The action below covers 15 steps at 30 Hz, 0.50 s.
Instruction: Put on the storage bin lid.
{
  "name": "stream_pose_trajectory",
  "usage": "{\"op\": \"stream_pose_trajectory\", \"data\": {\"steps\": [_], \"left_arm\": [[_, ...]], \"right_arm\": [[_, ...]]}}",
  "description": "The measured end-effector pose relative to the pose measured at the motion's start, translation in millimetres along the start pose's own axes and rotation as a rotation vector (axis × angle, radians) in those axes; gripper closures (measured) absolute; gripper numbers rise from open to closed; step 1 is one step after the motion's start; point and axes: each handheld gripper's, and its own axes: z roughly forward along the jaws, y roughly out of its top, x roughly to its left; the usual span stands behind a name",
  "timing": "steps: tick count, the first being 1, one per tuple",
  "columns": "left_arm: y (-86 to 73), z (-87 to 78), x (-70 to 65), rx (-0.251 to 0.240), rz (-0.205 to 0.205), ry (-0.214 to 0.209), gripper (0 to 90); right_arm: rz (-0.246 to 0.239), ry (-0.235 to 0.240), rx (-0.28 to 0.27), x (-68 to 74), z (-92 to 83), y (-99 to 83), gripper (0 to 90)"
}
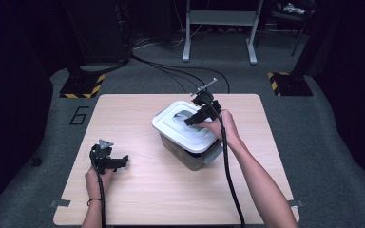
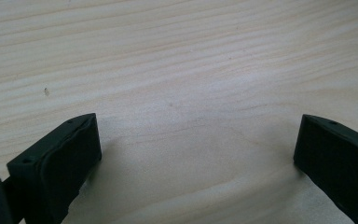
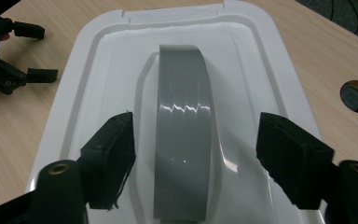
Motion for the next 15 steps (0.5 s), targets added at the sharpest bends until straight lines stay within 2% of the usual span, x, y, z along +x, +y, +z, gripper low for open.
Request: {"op": "stream_pose_trajectory", "data": {"steps": [3,6,10,15], "left_arm": [[0.0,0.0,0.0,0.000,0.000,0.000,0.4],[0.0,0.0,0.0,0.000,-0.001,0.000,0.4],[0.0,0.0,0.0,0.000,0.000,0.000,0.4],[0.0,0.0,0.0,0.000,0.000,0.000,0.4]], "right_arm": [[0.005,0.010,-0.017,0.5,-6.6,-5.1,14.8],[-0.012,0.020,-0.036,0.4,-12.9,-10.6,12.6],[-0.008,0.016,-0.057,-0.5,-21.1,-18.7,8.5],[-0.009,0.009,-0.081,-3.9,-33.0,-30.8,7.6]]}}
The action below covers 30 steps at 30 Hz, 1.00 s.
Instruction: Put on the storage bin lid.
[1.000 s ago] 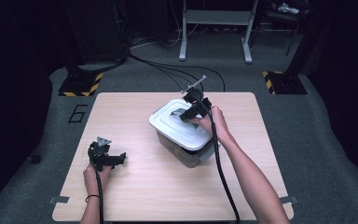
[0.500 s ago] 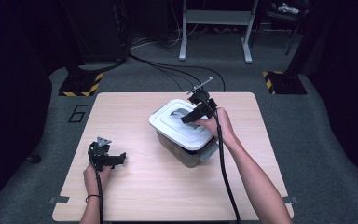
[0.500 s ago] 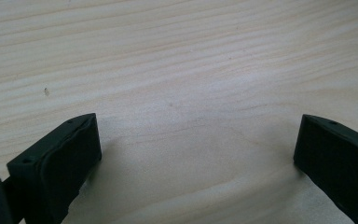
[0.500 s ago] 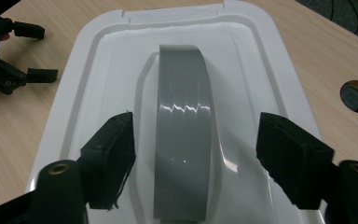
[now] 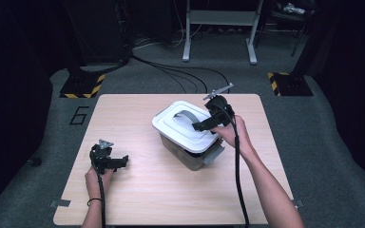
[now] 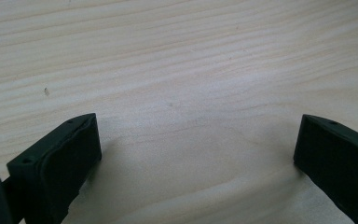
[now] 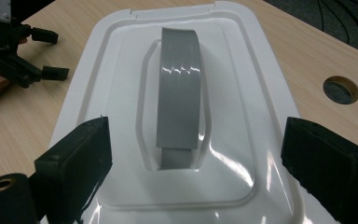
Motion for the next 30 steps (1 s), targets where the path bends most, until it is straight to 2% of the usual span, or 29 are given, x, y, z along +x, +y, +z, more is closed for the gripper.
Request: {"op": "stream_pose_trajectory", "data": {"steps": [7,17,23,24,30], "left_arm": [[0.0,0.0,0.0,0.000,0.000,0.000,0.4],[-0.1,-0.1,-0.1,0.000,0.000,0.001,0.4],[-0.2,-0.1,-0.1,-0.001,0.000,0.001,0.4],[-0.1,-0.1,-0.1,-0.001,0.000,0.001,0.4],[-0.2,-0.1,-0.2,-0.001,-0.001,0.001,0.4]], "right_arm": [[0.010,-0.019,-0.030,-4.3,-19.7,-21.0,6.7],[-0.002,-0.057,-0.031,-2.2,-38.8,-57.6,1.9],[0.032,-0.094,-0.033,-0.8,-41.5,-89.3,0.0],[0.027,-0.095,-0.029,-1.6,-41.4,-93.3,0.0],[0.064,-0.122,-0.019,-6.3,-33.8,-127.9,0.0]]}}
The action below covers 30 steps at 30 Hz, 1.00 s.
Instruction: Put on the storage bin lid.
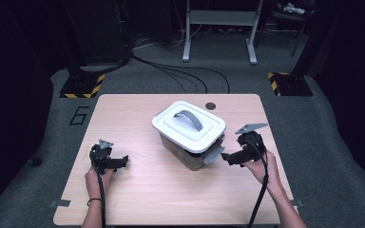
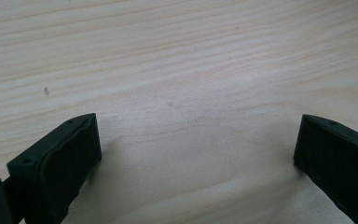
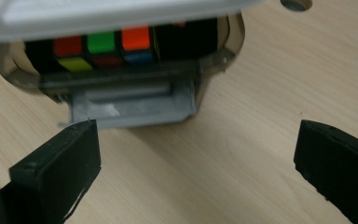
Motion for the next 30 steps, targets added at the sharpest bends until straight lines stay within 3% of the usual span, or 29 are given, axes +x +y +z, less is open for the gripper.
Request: {"op": "stream_pose_trajectory", "data": {"steps": [10,16,21,25,28,30], "left_arm": [[0.0,0.0,-0.1,0.000,-0.001,0.000,0.4],[0.0,-0.1,0.0,0.001,-0.001,-0.001,0.4],[0.0,0.0,-0.1,-0.001,-0.001,0.000,0.4],[0.0,0.0,-0.1,0.000,-0.002,0.000,0.4],[0.0,0.0,-0.1,0.000,-0.001,0.000,0.4],[0.0,0.0,-0.1,0.000,-0.001,0.000,0.4]], "right_arm": [[0.079,0.005,0.053,-15.7,35.6,-64.7,0.0],[0.137,-0.005,0.054,-19.9,55.3,-97.8,0.0],[0.132,-0.022,0.024,-21.1,62.9,-113.5,0.0],[0.121,-0.062,-0.017,-19.4,64.0,-119.3,0.0],[0.066,-0.114,-0.033,-17.9,66.5,-123.6,0.0],[0.071,-0.116,-0.051,-17.3,66.7,-125.3,0.0]]}}
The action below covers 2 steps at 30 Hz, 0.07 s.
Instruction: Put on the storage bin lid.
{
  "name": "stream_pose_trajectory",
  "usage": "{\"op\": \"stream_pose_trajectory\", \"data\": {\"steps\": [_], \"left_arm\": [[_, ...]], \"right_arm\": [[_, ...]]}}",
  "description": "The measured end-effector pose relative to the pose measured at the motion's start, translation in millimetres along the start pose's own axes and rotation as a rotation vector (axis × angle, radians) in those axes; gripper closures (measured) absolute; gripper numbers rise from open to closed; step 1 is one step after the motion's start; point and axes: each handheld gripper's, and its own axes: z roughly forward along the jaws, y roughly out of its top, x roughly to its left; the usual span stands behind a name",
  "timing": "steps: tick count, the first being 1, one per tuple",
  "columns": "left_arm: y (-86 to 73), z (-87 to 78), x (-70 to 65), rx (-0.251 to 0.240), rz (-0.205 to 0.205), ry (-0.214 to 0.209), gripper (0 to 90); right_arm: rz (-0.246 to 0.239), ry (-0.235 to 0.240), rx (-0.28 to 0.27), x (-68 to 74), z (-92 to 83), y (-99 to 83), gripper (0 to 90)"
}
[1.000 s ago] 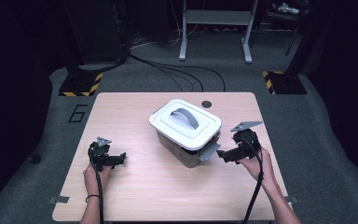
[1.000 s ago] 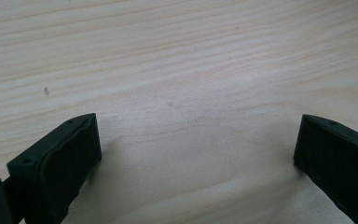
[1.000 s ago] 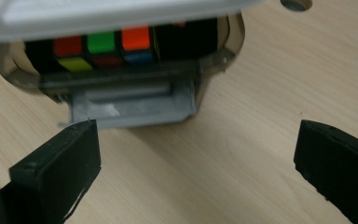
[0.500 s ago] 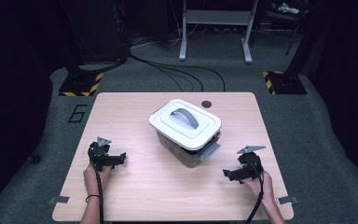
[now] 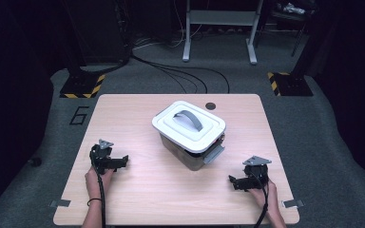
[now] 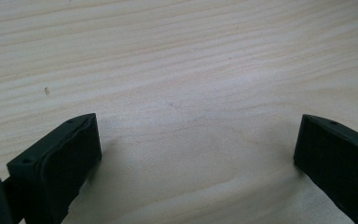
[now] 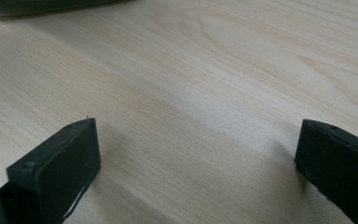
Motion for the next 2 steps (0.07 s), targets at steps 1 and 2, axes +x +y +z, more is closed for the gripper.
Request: {"op": "stream_pose_trajectory", "data": {"steps": [1,2], "left_arm": [[0.0,0.0,0.0,0.000,0.001,0.001,0.4],[0.0,0.0,-0.1,0.000,0.000,0.001,0.4]], "right_arm": [[0.006,0.004,-0.008,0.3,-0.3,-1.3,0.0],[0.000,0.007,-0.011,-0.3,-0.5,-1.8,0.0]]}}
